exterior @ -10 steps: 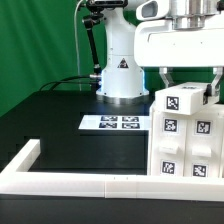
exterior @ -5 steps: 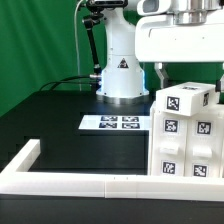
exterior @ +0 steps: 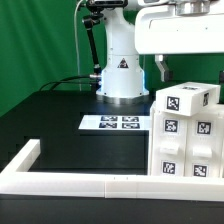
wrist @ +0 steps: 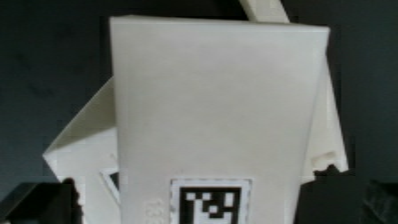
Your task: Assemble cabinet
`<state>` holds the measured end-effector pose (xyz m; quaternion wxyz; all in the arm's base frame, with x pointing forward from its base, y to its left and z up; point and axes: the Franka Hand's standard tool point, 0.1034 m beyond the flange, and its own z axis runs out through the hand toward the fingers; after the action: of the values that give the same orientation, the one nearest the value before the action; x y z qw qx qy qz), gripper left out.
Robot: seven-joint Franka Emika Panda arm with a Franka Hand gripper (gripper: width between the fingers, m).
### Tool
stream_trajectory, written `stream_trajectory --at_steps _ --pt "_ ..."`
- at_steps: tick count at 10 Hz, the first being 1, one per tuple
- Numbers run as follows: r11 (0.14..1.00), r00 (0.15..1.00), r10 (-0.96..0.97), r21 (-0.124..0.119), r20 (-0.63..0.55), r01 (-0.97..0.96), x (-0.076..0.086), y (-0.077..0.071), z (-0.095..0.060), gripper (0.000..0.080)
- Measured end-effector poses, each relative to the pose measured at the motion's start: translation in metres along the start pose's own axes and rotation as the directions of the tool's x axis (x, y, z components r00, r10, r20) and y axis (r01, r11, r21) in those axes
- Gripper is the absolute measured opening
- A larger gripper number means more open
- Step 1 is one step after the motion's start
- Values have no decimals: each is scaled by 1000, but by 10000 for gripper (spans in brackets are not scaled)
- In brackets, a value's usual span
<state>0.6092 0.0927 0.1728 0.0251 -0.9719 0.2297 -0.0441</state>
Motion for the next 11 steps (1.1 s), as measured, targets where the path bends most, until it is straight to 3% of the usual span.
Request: stream_trajectory --at_steps 1,4,9,10,11 --pt "980 980 -199 -21 -10 199 0 0 0 797" --pt "867 868 -497 -35 -4 497 1 0 0 797" --pt "639 639 -769 -32 22 769 2 2 2 797" --pt "556 556 -831 -29 25 831 2 3 2 797" --pt "395 396 -918 -42 28 918 6 5 1 797"
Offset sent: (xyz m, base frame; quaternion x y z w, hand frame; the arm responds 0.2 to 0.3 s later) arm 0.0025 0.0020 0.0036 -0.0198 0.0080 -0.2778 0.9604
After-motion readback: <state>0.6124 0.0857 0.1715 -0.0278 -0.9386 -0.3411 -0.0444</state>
